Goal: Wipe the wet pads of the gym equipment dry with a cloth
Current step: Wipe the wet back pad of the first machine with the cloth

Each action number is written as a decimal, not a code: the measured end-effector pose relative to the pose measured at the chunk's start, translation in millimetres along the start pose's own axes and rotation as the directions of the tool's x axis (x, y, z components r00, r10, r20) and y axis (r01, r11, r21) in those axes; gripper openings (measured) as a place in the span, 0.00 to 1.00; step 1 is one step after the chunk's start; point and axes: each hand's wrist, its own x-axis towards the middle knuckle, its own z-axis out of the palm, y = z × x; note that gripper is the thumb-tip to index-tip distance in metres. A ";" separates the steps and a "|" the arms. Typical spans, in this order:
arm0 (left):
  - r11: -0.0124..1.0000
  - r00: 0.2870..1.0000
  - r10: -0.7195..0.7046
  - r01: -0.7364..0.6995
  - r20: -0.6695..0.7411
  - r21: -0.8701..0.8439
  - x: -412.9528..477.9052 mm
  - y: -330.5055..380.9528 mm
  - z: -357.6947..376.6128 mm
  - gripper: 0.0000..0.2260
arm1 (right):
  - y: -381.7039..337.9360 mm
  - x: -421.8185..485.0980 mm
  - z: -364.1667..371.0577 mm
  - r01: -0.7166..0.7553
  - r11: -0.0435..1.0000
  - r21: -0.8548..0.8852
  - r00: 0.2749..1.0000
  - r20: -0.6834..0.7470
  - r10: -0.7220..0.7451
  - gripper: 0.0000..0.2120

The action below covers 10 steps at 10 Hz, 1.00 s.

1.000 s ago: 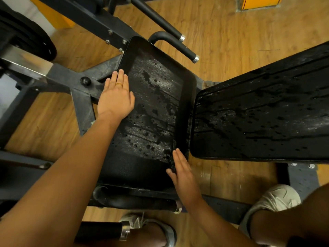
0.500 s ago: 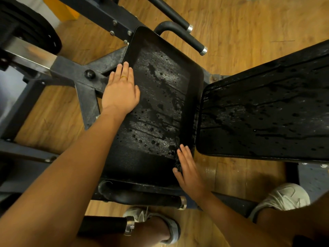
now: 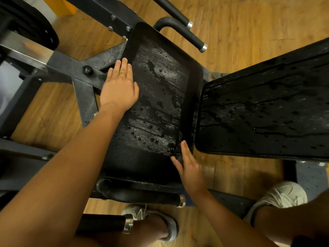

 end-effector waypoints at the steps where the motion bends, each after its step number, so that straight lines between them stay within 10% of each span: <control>1: 1.000 1.000 -0.002 0.002 -0.002 0.003 -0.3 -0.4 0.8 0.28 | -13.1 9.9 7.3 -0.043 0.998 0.037 0.998 0.051 0.041 0.31; 6: 1.000 1.000 0.001 -0.001 0.001 -0.001 -1.2 1.1 -2.0 0.28 | -15.9 1.5 5.0 -0.136 0.955 0.262 0.985 0.143 0.101 0.32; 9: 1.000 1.000 0.005 -0.005 -0.013 0.001 -1.7 0.1 0.4 0.28 | 16.6 26.9 -1.2 0.192 0.981 0.019 0.960 0.206 -0.192 0.31; 10: 1.000 1.000 0.011 -0.011 -0.017 0.011 -0.7 0.1 0.6 0.29 | 9.6 23.9 8.7 0.099 0.985 0.141 0.986 0.122 -0.117 0.28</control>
